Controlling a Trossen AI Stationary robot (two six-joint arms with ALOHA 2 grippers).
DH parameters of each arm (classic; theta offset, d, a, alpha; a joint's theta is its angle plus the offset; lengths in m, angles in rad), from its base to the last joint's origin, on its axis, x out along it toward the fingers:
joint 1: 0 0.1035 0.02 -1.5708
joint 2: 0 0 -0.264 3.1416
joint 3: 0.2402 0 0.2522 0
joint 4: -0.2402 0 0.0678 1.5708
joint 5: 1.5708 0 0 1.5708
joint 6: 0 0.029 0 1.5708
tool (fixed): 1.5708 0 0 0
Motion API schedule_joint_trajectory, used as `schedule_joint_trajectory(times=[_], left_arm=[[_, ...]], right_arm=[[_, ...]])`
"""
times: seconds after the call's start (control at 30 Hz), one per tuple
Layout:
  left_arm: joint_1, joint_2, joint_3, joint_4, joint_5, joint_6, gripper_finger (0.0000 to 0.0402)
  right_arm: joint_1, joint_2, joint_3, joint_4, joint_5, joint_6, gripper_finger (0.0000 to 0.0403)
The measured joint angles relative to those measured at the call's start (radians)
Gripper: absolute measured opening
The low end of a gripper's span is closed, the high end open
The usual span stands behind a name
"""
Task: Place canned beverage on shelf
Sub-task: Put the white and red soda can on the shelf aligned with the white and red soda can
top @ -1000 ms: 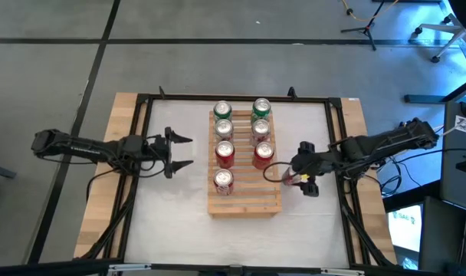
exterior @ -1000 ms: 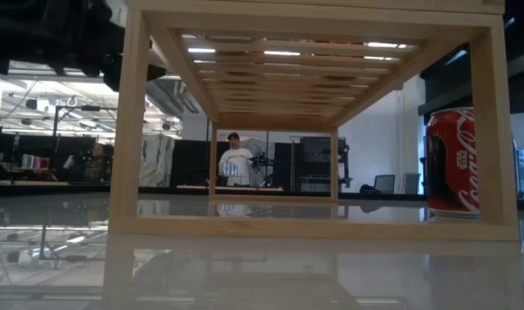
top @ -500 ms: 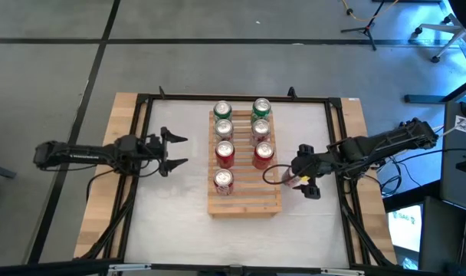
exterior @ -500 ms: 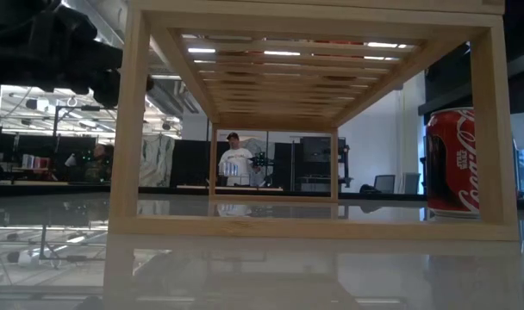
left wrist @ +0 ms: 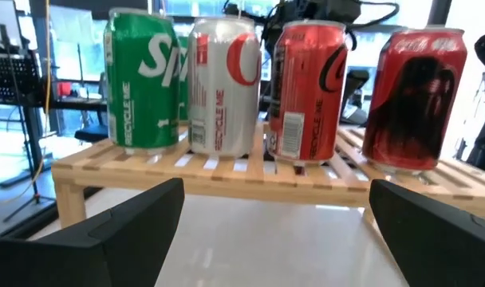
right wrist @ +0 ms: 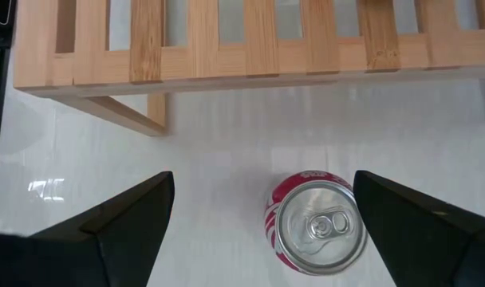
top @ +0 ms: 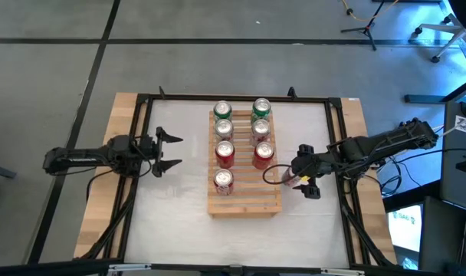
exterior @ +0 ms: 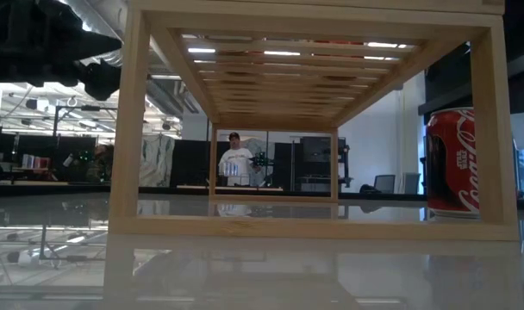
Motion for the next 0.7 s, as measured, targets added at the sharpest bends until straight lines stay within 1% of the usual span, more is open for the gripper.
schedule_joint_trajectory(times=[0.2,0.5,0.7], left_arm=[[0.0,-0.096,0.0,-0.095,0.008,-0.002,0.0391],[0.0,-0.094,0.0,-0.175,-0.007,-0.046,0.0391],[0.0,-0.094,0.0,-0.177,-0.008,0.025,0.0391]], right_arm=[[0.0,0.0,0.0,0.0,0.0,0.0,0.038],[0.0,0.0,0.0,0.0,0.0,0.0,0.038],[0.0,0.0,0.0,0.002,0.0,0.001,0.038]])
